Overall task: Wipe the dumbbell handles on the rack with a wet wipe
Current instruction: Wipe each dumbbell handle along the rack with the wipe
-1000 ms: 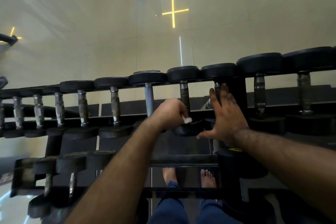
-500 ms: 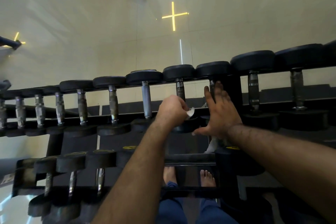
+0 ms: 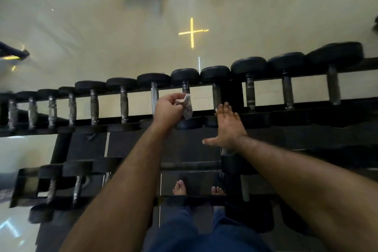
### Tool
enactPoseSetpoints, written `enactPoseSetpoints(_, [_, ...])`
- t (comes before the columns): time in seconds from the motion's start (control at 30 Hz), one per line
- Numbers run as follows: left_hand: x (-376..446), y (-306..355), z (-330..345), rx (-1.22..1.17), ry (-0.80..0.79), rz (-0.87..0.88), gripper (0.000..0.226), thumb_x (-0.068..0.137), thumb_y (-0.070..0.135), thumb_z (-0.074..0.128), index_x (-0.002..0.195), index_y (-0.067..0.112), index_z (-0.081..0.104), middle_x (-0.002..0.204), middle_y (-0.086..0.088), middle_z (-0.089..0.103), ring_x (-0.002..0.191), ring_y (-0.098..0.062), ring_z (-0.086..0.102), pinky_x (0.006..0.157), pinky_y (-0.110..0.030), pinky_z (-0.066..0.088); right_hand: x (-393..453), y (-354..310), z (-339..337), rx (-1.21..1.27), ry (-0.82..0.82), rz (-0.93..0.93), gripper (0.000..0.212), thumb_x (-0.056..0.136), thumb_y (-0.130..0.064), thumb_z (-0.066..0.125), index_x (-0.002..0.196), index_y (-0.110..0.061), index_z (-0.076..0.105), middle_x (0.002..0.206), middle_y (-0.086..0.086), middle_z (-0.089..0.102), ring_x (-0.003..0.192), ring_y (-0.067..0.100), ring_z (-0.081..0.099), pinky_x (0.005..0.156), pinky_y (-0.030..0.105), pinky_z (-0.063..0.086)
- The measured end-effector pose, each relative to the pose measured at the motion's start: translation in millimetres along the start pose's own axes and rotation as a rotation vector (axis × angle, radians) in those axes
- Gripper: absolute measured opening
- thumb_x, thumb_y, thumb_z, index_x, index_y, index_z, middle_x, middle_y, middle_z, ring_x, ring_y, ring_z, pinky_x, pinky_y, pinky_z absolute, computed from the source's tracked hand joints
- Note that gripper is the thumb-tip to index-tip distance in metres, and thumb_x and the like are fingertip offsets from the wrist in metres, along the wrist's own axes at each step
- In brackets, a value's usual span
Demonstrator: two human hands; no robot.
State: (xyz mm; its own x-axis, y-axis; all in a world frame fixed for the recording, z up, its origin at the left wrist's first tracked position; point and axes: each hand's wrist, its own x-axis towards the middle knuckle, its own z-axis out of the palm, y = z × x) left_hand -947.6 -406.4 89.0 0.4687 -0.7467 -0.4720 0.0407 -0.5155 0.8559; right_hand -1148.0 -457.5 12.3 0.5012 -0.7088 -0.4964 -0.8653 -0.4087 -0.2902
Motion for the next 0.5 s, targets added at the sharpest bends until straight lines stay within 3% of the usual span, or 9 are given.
enactPoseSetpoints(0.1, [-23.1, 2.7, 0.5, -0.063, 0.009, 0.007, 0.026, 0.099, 0.002, 0.067, 0.113, 0.02, 0.08, 0.104, -0.009, 0.079, 0.093, -0.026, 0.078, 0.069, -0.035, 0.063, -21.4, 1.2, -13.4, 0.377, 0.019, -0.02, 0.117, 0.091, -0.057, 0.079, 0.172, -0.011, 0.008, 0.179, 0.012, 0.012, 0.165, 0.028, 0.016, 0.132, 0.039, 0.023])
enactPoseSetpoints(0.17, [-39.7, 8.1, 3.0, -0.113, -0.014, 0.032, 0.022, 0.097, 0.008, 0.072, 0.112, 0.022, 0.081, 0.108, -0.008, 0.08, 0.1, -0.025, 0.078, 0.077, -0.039, 0.065, -34.5, -5.0, -20.0, 0.662, 0.066, 0.001, 0.082, 0.098, -0.037, 0.078, 0.166, -0.014, 0.037, 0.162, 0.007, 0.049, 0.149, 0.026, 0.048, 0.119, 0.036, 0.043])
enactPoseSetpoints(0.23, [-53.1, 13.0, 6.1, -0.132, -0.043, 0.085, 0.02, 0.096, 0.009, 0.073, 0.11, 0.02, 0.082, 0.108, -0.009, 0.08, 0.101, -0.025, 0.078, 0.081, -0.04, 0.064, -45.1, -16.8, -25.7, 0.961, 0.114, 0.023, 0.044, 0.103, -0.021, 0.072, 0.145, -0.009, 0.064, 0.14, 0.011, 0.068, 0.132, 0.029, 0.064, 0.107, 0.036, 0.054])
enactPoseSetpoints(0.3, [-65.3, 17.1, 7.2, -0.123, -0.071, 0.126, 0.021, 0.097, 0.004, 0.071, 0.109, 0.017, 0.082, 0.108, -0.011, 0.079, 0.1, -0.025, 0.078, 0.081, -0.037, 0.064, -59.4, -31.4, -38.0, 1.317, 0.147, 0.071, 0.02, 0.107, -0.017, 0.066, 0.119, -0.004, 0.076, 0.115, 0.016, 0.077, 0.107, 0.032, 0.072, 0.091, 0.039, 0.058])
enactPoseSetpoints(0.37, [-76.9, 21.1, 7.1, -0.077, -0.132, 0.136, 0.022, 0.099, 0.005, 0.068, 0.111, 0.016, 0.081, 0.109, -0.011, 0.079, 0.099, -0.026, 0.078, 0.079, -0.036, 0.065, -75.5, -44.0, -53.8, 1.492, 0.134, 0.082, 0.034, 0.106, -0.037, 0.066, 0.114, -0.006, 0.077, 0.108, 0.016, 0.079, 0.094, 0.029, 0.075, 0.084, 0.042, 0.06])
enactPoseSetpoints(0.43, [-88.6, 24.7, 5.9, -0.015, -0.193, 0.149, 0.022, 0.1, 0.009, 0.067, 0.115, 0.017, 0.08, 0.107, -0.012, 0.078, 0.099, -0.029, 0.077, 0.08, -0.042, 0.066, -90.2, -52.2, -63.4, 1.544, 0.123, 0.071, 0.049, 0.097, -0.051, 0.076, 0.12, -0.007, 0.076, 0.11, 0.015, 0.081, 0.1, 0.031, 0.079, 0.088, 0.044, 0.063])
enactPoseSetpoints(0.5, [-96.1, 27.0, 4.9, 0.063, -0.23, 0.199, 0.021, 0.101, 0.013, 0.066, 0.115, 0.02, 0.08, 0.104, -0.009, 0.079, 0.097, -0.028, 0.077, 0.08, -0.046, 0.066, -101.2, -57.1, -68.2, 1.558, 0.149, 0.126, 0.046, 0.088, -0.039, 0.089, 0.119, -0.007, 0.075, 0.106, 0.016, 0.081, 0.102, 0.035, 0.079, 0.092, 0.051, 0.065])
